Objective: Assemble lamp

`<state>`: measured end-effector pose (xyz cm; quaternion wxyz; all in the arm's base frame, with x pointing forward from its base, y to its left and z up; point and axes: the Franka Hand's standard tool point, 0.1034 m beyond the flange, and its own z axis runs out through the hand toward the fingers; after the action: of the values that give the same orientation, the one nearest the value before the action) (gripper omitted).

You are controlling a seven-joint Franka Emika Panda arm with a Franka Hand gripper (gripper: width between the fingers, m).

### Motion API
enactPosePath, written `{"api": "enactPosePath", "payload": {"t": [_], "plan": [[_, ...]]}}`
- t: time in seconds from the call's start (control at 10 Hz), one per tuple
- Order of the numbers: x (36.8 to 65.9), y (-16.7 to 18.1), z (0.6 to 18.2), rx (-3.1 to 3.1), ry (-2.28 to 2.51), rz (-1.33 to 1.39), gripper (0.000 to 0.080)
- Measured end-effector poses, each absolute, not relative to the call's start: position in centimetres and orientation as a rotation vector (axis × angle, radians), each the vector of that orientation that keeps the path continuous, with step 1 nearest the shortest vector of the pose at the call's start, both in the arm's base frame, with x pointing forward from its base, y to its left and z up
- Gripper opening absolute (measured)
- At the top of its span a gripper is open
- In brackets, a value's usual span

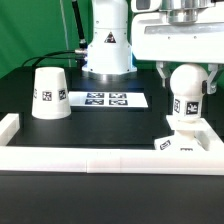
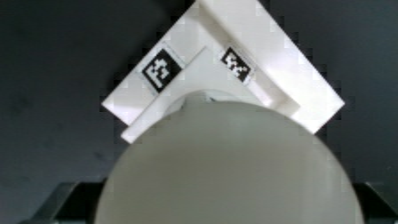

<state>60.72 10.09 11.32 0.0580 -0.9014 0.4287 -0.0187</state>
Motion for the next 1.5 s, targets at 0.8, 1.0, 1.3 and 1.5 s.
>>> {"api": "enactPosePath", "payload": {"t": [0.8, 1.0, 1.3, 1.5], "plan": [[60.55, 10.67, 11.34, -2.721, 1.271, -0.02, 0.0693], [60.52, 10.87, 11.37, -2.861, 0.927, -0.042, 0.0693], [60.44, 11.01, 11.26, -2.983, 0.478, -0.071, 0.0699], [60.41, 11.03, 11.25, -3.025, 0.247, -0.08, 0.0699]]}}
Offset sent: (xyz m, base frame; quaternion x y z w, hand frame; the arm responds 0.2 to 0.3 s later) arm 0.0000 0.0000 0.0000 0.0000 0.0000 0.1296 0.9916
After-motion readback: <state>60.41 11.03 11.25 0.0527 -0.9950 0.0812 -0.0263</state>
